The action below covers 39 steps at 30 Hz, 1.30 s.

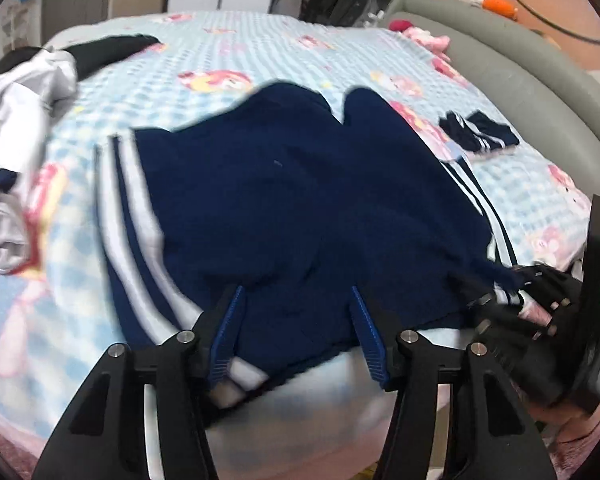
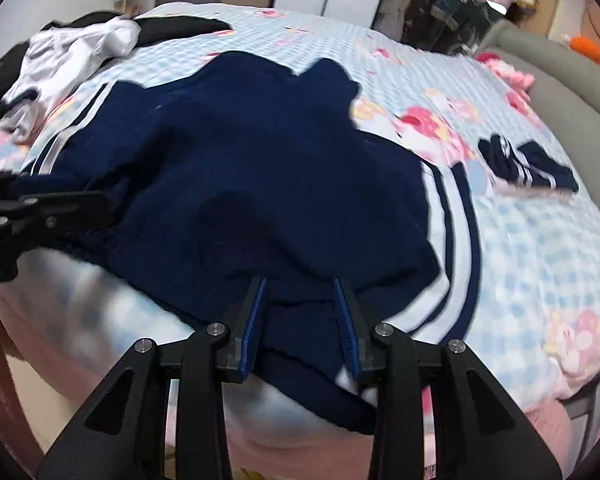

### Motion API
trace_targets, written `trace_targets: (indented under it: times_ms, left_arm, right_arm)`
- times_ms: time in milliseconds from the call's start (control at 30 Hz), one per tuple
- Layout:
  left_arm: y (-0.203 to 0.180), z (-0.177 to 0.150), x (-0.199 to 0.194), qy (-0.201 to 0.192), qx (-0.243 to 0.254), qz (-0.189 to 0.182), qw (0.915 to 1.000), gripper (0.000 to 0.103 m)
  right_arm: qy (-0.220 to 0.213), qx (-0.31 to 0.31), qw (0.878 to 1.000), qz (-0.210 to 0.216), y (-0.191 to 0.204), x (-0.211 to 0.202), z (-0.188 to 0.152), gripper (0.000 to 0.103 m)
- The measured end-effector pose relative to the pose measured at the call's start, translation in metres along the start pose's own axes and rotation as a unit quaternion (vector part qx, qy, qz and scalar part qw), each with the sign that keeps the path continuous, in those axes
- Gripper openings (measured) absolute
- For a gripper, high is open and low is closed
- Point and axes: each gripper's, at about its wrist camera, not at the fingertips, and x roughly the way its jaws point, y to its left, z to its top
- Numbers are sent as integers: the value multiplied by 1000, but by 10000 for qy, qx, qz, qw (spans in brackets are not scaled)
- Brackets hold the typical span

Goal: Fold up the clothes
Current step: 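Lower the pants legs onto the blanket and open both grippers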

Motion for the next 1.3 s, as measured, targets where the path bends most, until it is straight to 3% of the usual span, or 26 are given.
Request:
trace_targets:
  times_ms: [100,200,333,433,533,600,733,867,1000,1033,1133,1167,1300]
  left_arm:
    - [6,1,-23,-610,29,177,9980,56]
    - [9,0,-11,-344,117,226,9991,56]
    - [12,-9,8,40,-13,263,9996,56]
    - [18,-6,3,-21,-128,160,9998,56]
    - [14,-5,-11,-231,89,-242,9994,54]
    - [1,-9,-15,-271,489,-320,9979,54]
    - [-11,-18,1,34,641,-293,9975,54]
    - [-18,-18,6,188,817,-122,9964,54]
    - [-17,-20,15,506,945,209,9940,55]
    - [-19,-20,13,536,999,235,9933,51]
    - [-21,-22,5,574,1197,164,9910,47]
    - [-19,-22,2,534,1174,77,9916,47]
    - [-7,-10,-6,270,765,-120,9966,48]
  right_arm:
    - [-79,532,9978,-384,-21,-8,-1,38]
    - [-357,929,9950,-56,-33,-20,-2,38]
    - [-153,616,9980,65,-18,-14,-1,38]
    - [158,771,9968,128,-27,-4,-9,38]
    - [-89,1055,9941,241,-40,-17,-4,38]
    - [-353,1024,9932,423,-42,-27,-1,38]
    - [-462,784,9902,1063,-24,-29,0,37]
    - [-563,291,9929,1010,3,-39,-3,37]
    - [-40,-90,9964,844,14,-10,-6,34]
    - [55,-93,9966,821,14,-6,-8,34]
    - [150,-109,9929,1176,11,-13,-7,24]
    - [160,-170,9909,1324,11,-15,-7,19]
    - [-119,14,9865,1633,12,-30,-7,19]
